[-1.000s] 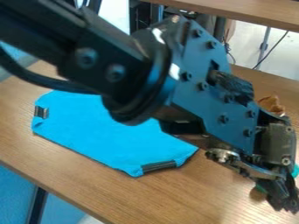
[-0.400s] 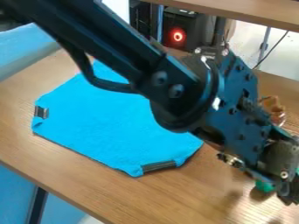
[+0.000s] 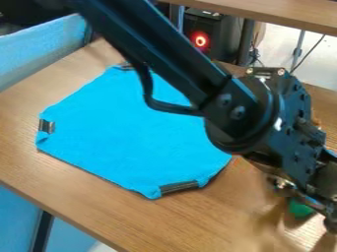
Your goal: Put the green figure on the bottom left of the cloth
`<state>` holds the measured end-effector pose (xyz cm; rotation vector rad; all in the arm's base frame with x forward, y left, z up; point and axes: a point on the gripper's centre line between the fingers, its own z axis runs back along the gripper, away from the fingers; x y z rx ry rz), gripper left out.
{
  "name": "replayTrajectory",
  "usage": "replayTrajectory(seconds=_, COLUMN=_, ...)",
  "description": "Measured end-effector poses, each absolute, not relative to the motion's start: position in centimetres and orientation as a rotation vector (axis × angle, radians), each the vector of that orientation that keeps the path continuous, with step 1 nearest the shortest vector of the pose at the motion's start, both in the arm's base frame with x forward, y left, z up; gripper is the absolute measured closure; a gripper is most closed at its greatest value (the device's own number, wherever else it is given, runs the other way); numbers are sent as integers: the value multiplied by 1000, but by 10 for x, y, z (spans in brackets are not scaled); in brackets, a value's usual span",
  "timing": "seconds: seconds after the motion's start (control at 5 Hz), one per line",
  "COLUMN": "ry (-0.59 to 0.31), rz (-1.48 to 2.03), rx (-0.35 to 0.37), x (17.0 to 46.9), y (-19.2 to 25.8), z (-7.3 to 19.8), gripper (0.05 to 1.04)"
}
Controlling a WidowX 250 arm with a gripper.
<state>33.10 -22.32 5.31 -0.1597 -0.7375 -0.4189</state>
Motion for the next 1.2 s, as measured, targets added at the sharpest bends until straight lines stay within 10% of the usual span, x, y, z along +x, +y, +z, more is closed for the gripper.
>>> replayTrajectory(seconds=0.4, ry=-739, rz=-417, rx=-157, x=341, y=-221, z=48, gripper=656)
replayTrajectory(seconds=1.2, ry=-823, rz=-269, rx=-243, x=293, y=-140, z=111, gripper=660)
